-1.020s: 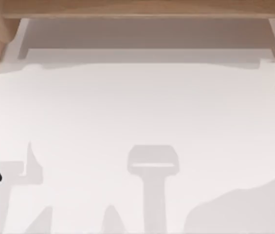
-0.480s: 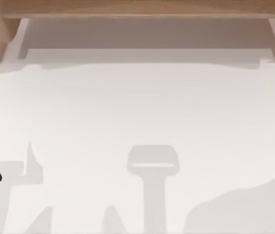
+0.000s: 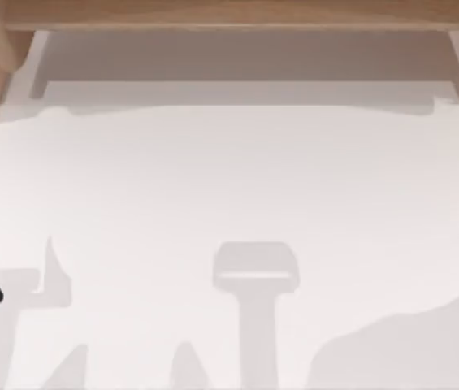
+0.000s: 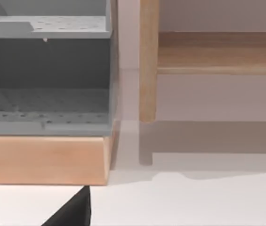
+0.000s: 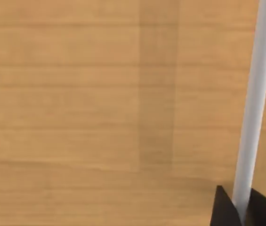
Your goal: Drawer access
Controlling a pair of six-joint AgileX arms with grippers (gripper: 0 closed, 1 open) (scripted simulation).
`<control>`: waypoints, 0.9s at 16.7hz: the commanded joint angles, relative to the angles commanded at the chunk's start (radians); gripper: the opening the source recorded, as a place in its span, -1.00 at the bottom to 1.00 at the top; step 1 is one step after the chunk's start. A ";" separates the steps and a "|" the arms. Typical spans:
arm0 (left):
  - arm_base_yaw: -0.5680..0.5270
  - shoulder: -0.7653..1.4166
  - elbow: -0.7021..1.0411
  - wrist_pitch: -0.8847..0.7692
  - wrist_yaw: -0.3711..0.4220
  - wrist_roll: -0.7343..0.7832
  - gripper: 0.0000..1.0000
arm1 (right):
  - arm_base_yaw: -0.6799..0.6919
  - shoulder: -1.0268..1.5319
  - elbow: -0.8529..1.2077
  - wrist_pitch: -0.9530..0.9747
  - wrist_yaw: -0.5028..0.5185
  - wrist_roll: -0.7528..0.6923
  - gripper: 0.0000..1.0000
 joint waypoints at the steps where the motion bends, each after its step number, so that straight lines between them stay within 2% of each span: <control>1: 0.000 0.000 0.000 0.000 0.000 0.000 1.00 | 0.000 0.000 0.000 0.000 0.000 0.000 -1.00; 10: 0.000 0.000 0.000 0.000 0.000 0.000 1.00 | -0.009 -0.006 -0.017 0.008 -0.004 0.002 -1.00; 15: 0.000 0.000 0.000 0.000 0.000 0.000 1.00 | -0.050 -0.084 -0.194 0.103 -0.041 0.002 -1.00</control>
